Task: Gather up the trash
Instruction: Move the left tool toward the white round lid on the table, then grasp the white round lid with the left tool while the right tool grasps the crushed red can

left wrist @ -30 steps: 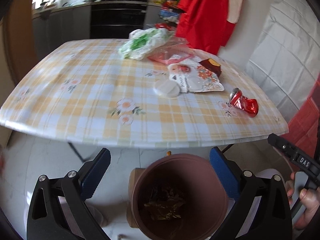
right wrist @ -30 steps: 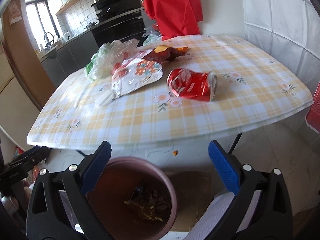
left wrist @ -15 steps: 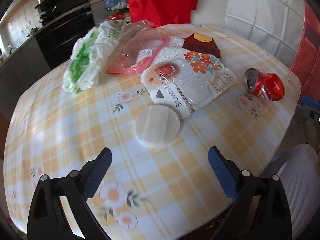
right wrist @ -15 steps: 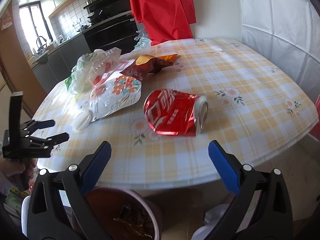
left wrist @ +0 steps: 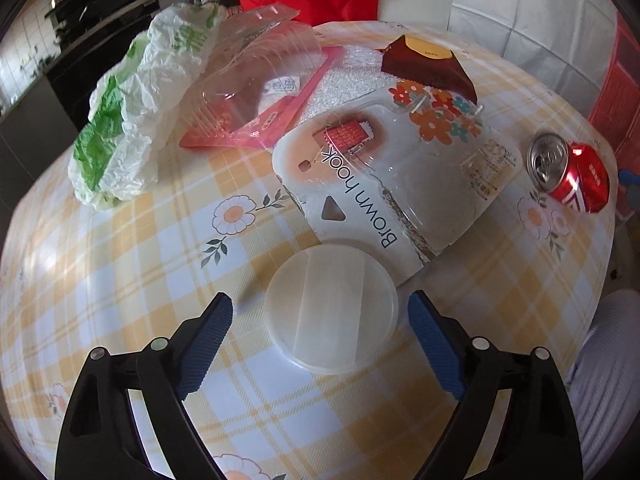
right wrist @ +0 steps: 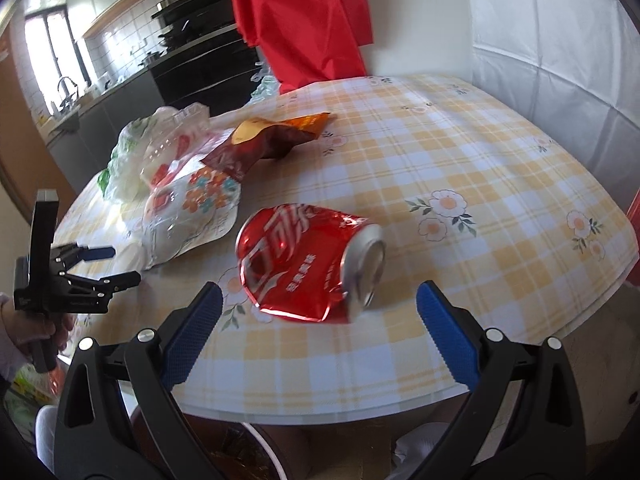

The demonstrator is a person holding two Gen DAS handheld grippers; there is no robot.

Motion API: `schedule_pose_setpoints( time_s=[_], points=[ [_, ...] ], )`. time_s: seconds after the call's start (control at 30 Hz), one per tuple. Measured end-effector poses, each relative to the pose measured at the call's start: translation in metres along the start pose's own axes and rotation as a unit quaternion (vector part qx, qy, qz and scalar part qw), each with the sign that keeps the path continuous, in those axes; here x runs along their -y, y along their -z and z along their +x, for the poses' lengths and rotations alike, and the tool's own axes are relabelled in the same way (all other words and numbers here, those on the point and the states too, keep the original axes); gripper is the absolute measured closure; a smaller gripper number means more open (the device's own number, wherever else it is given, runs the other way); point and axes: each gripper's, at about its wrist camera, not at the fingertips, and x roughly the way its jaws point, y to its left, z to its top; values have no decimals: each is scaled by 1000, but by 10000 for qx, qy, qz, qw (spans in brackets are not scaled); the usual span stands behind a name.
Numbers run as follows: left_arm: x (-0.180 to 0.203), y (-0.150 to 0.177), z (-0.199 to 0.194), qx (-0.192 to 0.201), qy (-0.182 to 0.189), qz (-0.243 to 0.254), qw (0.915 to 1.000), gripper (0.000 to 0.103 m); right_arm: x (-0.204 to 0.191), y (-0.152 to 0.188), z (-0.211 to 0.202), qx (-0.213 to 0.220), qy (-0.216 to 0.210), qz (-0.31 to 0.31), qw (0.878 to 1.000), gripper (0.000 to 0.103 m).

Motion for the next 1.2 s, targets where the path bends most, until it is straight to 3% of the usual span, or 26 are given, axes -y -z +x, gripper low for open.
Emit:
schedule_pose_setpoints(
  time_s=[0.1,0.23,0.4,0.67,0.73,0.93,1.2],
  points=[
    [-3,-4,4,-32,89,-32,10000,21,3,-2,2,-18,-29,50,10000,7],
    [-2,-4,0,36,202,22,9998,39,2,-4,2,4,-35,-17,10000,7],
    [1,8,-10,24,97,-59,9999,39,3,-5,6,16,-82,29,10000,8],
    [-9,21,-48,576,31,-573,9967,39,19,-6,21,61,122,375,9992,25],
    [-9,24,-56,699,93,-684,9952,39,25,-8,29,50,162,503,9986,35],
    [2,38,-80,1021,271,-988,9895,39,27,-12,47,-58,7,654,9978,51],
    [18,65,-101,1222,544,-1600,9780,39,26,-10,43,52,27,662,9978,64]
  ],
)
